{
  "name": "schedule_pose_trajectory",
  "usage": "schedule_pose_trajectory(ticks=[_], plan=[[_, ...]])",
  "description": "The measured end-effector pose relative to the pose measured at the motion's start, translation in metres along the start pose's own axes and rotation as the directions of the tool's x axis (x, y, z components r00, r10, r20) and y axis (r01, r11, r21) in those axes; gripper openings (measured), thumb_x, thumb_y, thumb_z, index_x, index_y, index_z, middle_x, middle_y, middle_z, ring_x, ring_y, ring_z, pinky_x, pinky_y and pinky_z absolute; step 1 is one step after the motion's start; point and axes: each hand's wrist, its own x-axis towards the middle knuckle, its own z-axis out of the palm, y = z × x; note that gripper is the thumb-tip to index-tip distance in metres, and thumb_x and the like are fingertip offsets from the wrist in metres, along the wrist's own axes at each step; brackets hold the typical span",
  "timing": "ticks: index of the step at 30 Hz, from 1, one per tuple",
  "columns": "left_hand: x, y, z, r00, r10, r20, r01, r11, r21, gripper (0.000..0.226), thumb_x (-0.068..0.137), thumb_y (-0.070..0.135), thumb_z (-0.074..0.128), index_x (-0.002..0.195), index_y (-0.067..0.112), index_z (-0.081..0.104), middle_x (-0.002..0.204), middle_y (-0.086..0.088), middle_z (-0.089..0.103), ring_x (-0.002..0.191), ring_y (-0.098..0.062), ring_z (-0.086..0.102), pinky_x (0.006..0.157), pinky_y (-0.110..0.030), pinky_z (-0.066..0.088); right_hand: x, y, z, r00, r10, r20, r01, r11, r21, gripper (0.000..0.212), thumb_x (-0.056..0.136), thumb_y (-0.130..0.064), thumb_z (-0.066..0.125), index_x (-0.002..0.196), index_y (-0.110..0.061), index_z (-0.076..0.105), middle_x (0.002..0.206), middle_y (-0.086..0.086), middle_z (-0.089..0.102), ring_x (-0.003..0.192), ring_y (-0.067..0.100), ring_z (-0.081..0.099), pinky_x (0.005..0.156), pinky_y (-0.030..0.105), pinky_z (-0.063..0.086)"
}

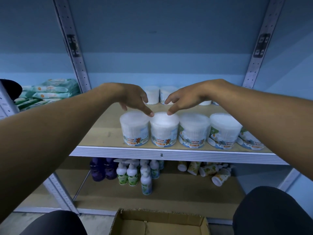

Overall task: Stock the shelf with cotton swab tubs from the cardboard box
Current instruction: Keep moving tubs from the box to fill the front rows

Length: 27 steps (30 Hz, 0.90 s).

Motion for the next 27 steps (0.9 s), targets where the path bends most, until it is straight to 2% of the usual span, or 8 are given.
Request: schedule_pose_trajectory(ticks=[2,4,10,15,19,21,27], plan=[[0.006,0.012,-0.001,0.998,0.043,-0.037,-0.042,0.999,0.019,0.077,0.071,0.063,0.075,0.135,0.026,0.055,0.135,0.005,0.055,0.116,-0.023,0.058,0.090,-0.032,0.055,-0.001,0.019,-0.001,0.999,0.031,-0.007,-0.031,0.999,-0.019,0.068,0.089,-0.056,0.061,0.150,-0.038,0.036,0.159,-0.005,0.033,0.141,0.025,0.040,0.114,0.043,0.036],[0.011,0.028,0.000,0.995,0.087,-0.057,-0.083,0.994,0.066,0.073,0.073,0.063,0.073,0.134,0.027,0.056,0.132,0.007,0.057,0.114,-0.021,0.059,0.095,-0.033,0.051,-0.004,0.041,0.000,0.998,0.057,-0.015,-0.058,0.998,-0.023,0.065,0.094,-0.051,0.059,0.152,-0.034,0.035,0.160,-0.003,0.032,0.142,0.024,0.039,0.114,0.044,0.037],[0.036,0.075,0.007,0.986,0.161,-0.054,-0.149,0.973,0.175,0.070,0.076,0.067,0.067,0.135,0.034,0.053,0.133,0.011,0.057,0.113,-0.022,0.063,0.104,-0.038,0.044,-0.020,0.106,0.000,0.990,0.138,-0.020,-0.139,0.990,-0.025,0.066,0.093,-0.052,0.058,0.153,-0.033,0.034,0.161,-0.003,0.029,0.142,0.025,0.038,0.114,0.046,0.037],[0.065,0.114,0.014,0.975,0.212,-0.061,-0.198,0.963,0.182,0.067,0.080,0.064,0.065,0.138,0.035,0.049,0.137,0.014,0.054,0.126,-0.016,0.050,0.107,-0.036,0.040,-0.031,0.160,0.003,0.978,0.207,-0.024,-0.207,0.978,-0.017,0.059,0.098,-0.048,0.048,0.153,-0.032,0.034,0.161,-0.003,0.029,0.143,0.023,0.037,0.115,0.043,0.036],[0.095,0.146,0.021,0.970,0.240,-0.036,-0.231,0.957,0.176,0.071,0.079,0.065,0.065,0.141,0.036,0.046,0.138,0.013,0.054,0.126,-0.016,0.051,0.105,-0.033,0.041,-0.039,0.200,0.005,0.959,0.281,-0.042,-0.284,0.956,-0.069,0.055,0.100,-0.044,0.043,0.153,-0.031,0.034,0.160,-0.003,0.032,0.145,0.020,0.033,0.118,0.039,0.027],[0.108,0.162,0.025,0.965,0.260,-0.029,-0.251,0.950,0.184,0.070,0.081,0.064,0.065,0.141,0.034,0.046,0.137,0.013,0.054,0.126,-0.016,0.051,0.101,-0.030,0.041,-0.038,0.220,0.008,0.947,0.319,-0.035,-0.320,0.945,-0.061,0.054,0.100,-0.042,0.043,0.152,-0.032,0.034,0.160,-0.003,0.033,0.144,0.019,0.034,0.118,0.038,0.028],[0.164,0.202,0.040,0.947,0.317,-0.045,-0.305,0.937,0.172,0.071,0.077,0.064,0.067,0.140,0.034,0.048,0.137,0.011,0.055,0.123,-0.016,0.053,0.102,-0.034,0.044,-0.020,0.269,0.009,0.923,0.383,-0.032,-0.384,0.922,-0.049,0.050,0.103,-0.035,0.041,0.153,-0.029,0.034,0.158,-0.003,0.035,0.143,0.019,0.037,0.116,0.036,0.030]])
